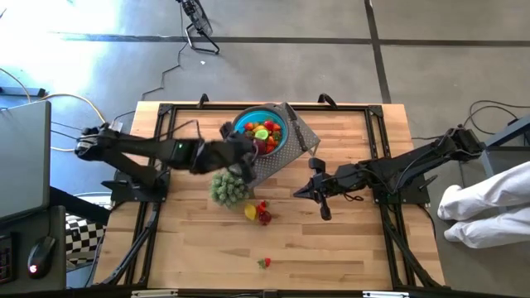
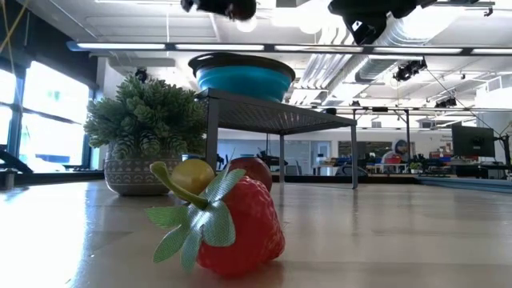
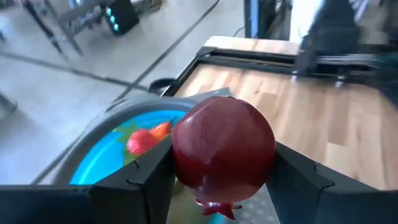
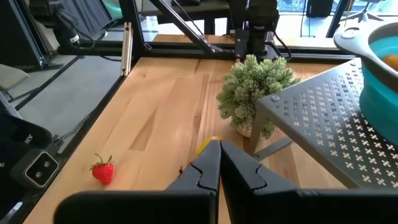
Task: Pick & Place Fruit
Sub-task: Put the pomegranate into the blue strainer bowl on the shelf
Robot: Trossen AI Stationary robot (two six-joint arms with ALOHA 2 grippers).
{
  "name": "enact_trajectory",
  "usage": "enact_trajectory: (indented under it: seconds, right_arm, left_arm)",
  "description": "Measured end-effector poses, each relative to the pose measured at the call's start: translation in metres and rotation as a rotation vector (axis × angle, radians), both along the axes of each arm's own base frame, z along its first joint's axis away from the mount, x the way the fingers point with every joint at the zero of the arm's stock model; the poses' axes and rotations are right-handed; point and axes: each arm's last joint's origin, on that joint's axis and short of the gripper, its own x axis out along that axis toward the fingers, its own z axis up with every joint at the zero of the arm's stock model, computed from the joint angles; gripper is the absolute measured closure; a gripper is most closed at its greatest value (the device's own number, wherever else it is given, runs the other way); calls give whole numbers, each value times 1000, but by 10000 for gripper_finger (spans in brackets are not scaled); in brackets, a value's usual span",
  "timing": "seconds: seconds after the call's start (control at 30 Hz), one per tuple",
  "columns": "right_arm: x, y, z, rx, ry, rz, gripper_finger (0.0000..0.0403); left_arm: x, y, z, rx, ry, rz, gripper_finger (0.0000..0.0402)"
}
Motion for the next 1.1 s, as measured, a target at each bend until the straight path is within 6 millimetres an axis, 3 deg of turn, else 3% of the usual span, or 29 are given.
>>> enact_trajectory:
  seconds: [0.3,0.5,0.93,1.1]
  right_arm:
    - [-1,0,-3,-10,34,-1,400]
    - [-1,0,-3,-10,32,-1,400]
    - [-1,0,-3,-10,32,-1,400]
    - [-1,0,-3,-10,32,-1,400]
  left_arm:
    - [-5,66,-9,-101,35,219,197]
    - [-11,97,-15,-223,38,271,196]
    - [-11,103,-17,-298,37,232,196]
    - [-9,104,-20,-319,31,244,174]
